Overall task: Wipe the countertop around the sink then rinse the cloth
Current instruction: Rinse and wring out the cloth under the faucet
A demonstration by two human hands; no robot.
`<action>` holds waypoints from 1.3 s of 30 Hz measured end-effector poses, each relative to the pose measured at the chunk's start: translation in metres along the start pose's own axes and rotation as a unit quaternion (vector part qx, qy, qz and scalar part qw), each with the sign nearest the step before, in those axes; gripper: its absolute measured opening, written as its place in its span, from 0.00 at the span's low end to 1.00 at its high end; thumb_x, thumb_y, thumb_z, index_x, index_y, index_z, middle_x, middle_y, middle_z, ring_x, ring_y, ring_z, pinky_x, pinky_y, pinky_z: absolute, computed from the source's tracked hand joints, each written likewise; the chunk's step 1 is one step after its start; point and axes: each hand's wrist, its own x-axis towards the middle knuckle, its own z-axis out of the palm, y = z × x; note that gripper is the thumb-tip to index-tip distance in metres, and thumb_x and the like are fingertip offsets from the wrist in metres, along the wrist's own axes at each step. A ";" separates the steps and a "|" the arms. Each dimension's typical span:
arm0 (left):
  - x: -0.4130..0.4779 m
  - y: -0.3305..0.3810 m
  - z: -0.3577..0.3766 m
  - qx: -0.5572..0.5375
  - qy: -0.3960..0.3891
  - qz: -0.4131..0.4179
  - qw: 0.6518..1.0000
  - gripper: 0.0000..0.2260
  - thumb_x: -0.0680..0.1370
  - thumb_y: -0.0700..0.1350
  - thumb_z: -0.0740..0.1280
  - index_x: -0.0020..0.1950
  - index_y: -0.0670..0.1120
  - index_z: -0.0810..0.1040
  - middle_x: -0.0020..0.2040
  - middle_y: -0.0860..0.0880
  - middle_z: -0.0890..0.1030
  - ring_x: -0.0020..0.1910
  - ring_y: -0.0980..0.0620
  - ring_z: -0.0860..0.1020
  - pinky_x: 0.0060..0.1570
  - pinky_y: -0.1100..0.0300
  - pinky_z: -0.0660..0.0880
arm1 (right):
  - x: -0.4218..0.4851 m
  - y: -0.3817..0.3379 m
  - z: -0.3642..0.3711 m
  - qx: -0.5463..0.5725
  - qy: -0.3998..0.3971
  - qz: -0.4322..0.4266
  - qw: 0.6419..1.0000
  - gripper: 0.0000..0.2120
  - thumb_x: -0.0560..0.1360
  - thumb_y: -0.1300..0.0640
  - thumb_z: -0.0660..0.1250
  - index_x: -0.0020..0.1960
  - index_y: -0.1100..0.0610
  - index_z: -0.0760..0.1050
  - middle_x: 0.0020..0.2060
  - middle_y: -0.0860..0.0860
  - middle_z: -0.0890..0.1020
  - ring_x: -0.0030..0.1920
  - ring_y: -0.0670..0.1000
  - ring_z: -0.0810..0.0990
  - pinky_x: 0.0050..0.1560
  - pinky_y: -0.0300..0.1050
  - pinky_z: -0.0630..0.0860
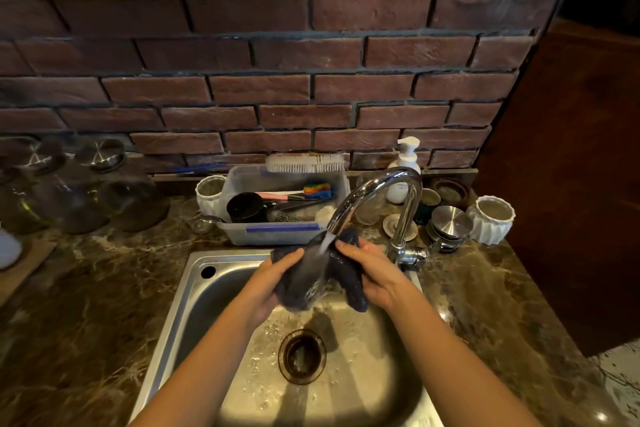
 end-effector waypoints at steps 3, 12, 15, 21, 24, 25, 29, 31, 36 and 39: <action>-0.004 0.001 -0.001 0.000 -0.053 -0.062 0.997 0.23 0.68 0.48 0.76 0.61 0.44 0.78 0.56 0.39 0.82 0.56 0.39 0.80 0.52 0.46 0.77 | 0.003 0.002 -0.003 -0.128 -0.012 -0.005 0.992 0.12 0.76 0.65 0.67 0.59 0.60 0.78 0.54 0.60 0.83 0.57 0.60 0.80 0.60 0.56 0.76; -0.002 0.003 0.014 -0.131 -0.016 -0.076 0.988 0.23 0.68 0.46 0.74 0.61 0.39 0.78 0.55 0.37 0.82 0.55 0.39 0.80 0.47 0.47 0.75 | -0.005 0.036 -0.024 -0.088 -0.021 0.089 0.992 0.21 0.81 0.42 0.55 0.63 0.55 0.76 0.55 0.55 0.84 0.60 0.56 0.78 0.65 0.57 0.70; -0.001 0.005 0.011 -0.156 0.007 -0.091 0.984 0.20 0.71 0.47 0.72 0.61 0.40 0.79 0.53 0.37 0.83 0.53 0.39 0.80 0.44 0.45 0.74 | -0.017 0.037 -0.032 -0.124 -0.072 0.101 0.984 0.17 0.76 0.49 0.64 0.60 0.58 0.77 0.54 0.56 0.83 0.60 0.57 0.77 0.71 0.59 0.65; -0.002 0.004 0.004 -0.187 0.000 -0.101 0.977 0.16 0.75 0.43 0.69 0.61 0.41 0.78 0.54 0.37 0.82 0.55 0.37 0.79 0.48 0.41 0.76 | -0.011 0.017 -0.021 0.125 -0.009 0.062 0.990 0.17 0.70 0.61 0.69 0.58 0.63 0.77 0.51 0.63 0.83 0.55 0.63 0.80 0.47 0.60 0.82; 0.002 -0.003 0.001 -0.205 -0.014 -0.109 0.973 0.17 0.76 0.41 0.67 0.65 0.41 0.75 0.58 0.35 0.80 0.56 0.35 0.79 0.51 0.38 0.76 | -0.009 0.012 -0.012 0.154 -0.004 0.057 0.986 0.21 0.71 0.60 0.67 0.64 0.63 0.74 0.56 0.64 0.81 0.56 0.62 0.80 0.47 0.57 0.82; 0.003 -0.005 0.001 -0.212 -0.012 -0.109 0.971 0.17 0.77 0.41 0.65 0.66 0.41 0.74 0.57 0.35 0.80 0.56 0.36 0.79 0.49 0.39 0.76 | -0.008 0.010 -0.009 0.154 -0.003 0.052 0.987 0.21 0.73 0.61 0.66 0.65 0.62 0.73 0.58 0.64 0.80 0.59 0.62 0.79 0.50 0.57 0.81; 0.005 -0.017 -0.002 -0.218 0.021 -0.109 0.970 0.14 0.78 0.41 0.66 0.63 0.39 0.76 0.54 0.35 0.82 0.50 0.38 0.82 0.41 0.44 0.81 | -0.004 0.011 -0.007 0.106 0.036 0.028 0.993 0.13 0.78 0.63 0.63 0.61 0.55 0.74 0.54 0.61 0.81 0.54 0.60 0.80 0.42 0.53 0.83; 0.005 -0.026 -0.001 -0.214 0.028 -0.114 0.970 0.15 0.76 0.43 0.67 0.62 0.40 0.76 0.55 0.34 0.81 0.50 0.36 0.82 0.39 0.43 0.82 | -0.001 0.014 -0.004 0.064 0.058 0.017 0.996 0.10 0.79 0.62 0.61 0.58 0.53 0.75 0.52 0.59 0.82 0.53 0.59 0.79 0.50 0.55 0.80; 0.004 -0.039 0.000 -0.153 0.085 -0.107 0.979 0.20 0.78 0.45 0.67 0.68 0.40 0.71 0.58 0.37 0.78 0.53 0.40 0.79 0.40 0.45 0.79 | 0.001 0.017 0.007 -0.002 0.063 0.019 0.998 0.08 0.81 0.61 0.60 0.55 0.54 0.75 0.48 0.57 0.83 0.50 0.56 0.80 0.60 0.56 0.75; 0.009 -0.042 -0.009 0.002 0.110 -0.023 0.994 0.23 0.78 0.54 0.65 0.69 0.44 0.71 0.63 0.45 0.77 0.60 0.46 0.74 0.59 0.47 0.70 | -0.004 0.008 0.012 -0.062 0.005 0.032 0.998 0.09 0.80 0.62 0.61 0.57 0.58 0.77 0.50 0.58 0.83 0.51 0.55 0.82 0.53 0.50 0.78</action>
